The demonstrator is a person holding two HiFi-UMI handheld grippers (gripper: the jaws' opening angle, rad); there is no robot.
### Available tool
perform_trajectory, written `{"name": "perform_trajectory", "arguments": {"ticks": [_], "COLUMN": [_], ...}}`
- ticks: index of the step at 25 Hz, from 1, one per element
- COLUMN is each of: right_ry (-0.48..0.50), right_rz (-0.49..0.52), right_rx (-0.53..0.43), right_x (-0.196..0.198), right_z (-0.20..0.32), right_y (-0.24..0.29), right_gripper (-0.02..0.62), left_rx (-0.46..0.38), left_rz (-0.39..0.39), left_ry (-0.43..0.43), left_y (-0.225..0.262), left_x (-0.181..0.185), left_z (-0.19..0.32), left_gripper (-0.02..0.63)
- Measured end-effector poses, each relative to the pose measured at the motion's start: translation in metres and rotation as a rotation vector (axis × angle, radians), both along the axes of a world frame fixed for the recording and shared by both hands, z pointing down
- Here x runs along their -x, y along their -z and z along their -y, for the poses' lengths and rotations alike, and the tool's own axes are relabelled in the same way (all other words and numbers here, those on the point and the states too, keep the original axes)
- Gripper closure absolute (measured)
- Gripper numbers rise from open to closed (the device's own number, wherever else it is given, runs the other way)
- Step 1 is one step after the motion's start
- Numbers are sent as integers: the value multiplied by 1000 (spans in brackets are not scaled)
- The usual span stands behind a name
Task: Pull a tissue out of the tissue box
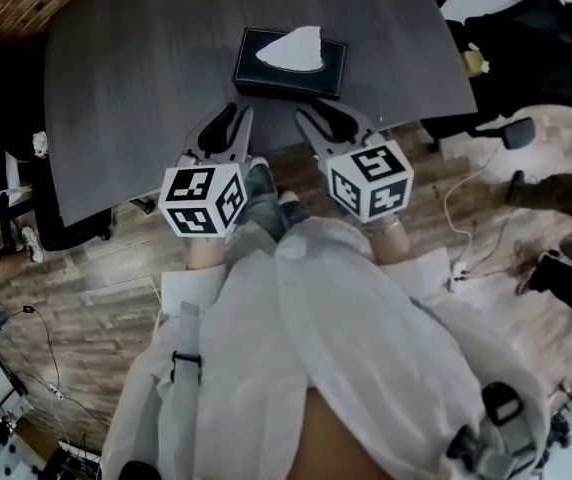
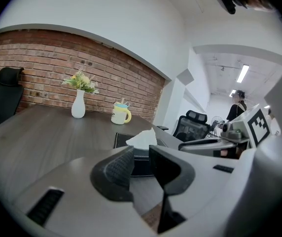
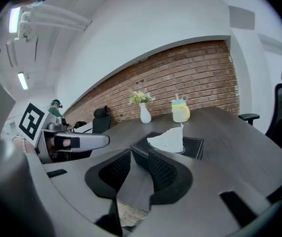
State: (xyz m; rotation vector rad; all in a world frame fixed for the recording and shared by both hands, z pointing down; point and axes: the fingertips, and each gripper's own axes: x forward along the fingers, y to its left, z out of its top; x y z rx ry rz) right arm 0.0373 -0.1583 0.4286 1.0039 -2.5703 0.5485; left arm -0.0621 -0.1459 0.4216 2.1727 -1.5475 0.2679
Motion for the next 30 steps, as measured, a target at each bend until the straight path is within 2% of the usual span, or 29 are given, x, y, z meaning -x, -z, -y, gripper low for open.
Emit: {"name": "perform_trajectory", "arguments": {"ticks": [8,16,30], "right_ry": [-43,-118,-256], "right_rz": [-5,-26,-55], "right_rx": [7,-23,-77], "right_x": [21,44,35], "right_z": [26,64,107], "right_y": [-7,-1,10], "right_gripper": [503,503,485], "left_rx": [3,-2,-15], "left_rz": [-6,-4,-5], "left_ry": [-50,-139,-308], "left_y": [-5,-7,-6], "left_x": [20,40,26], "left_z": [35,76,114], "left_gripper": [523,525,523]}}
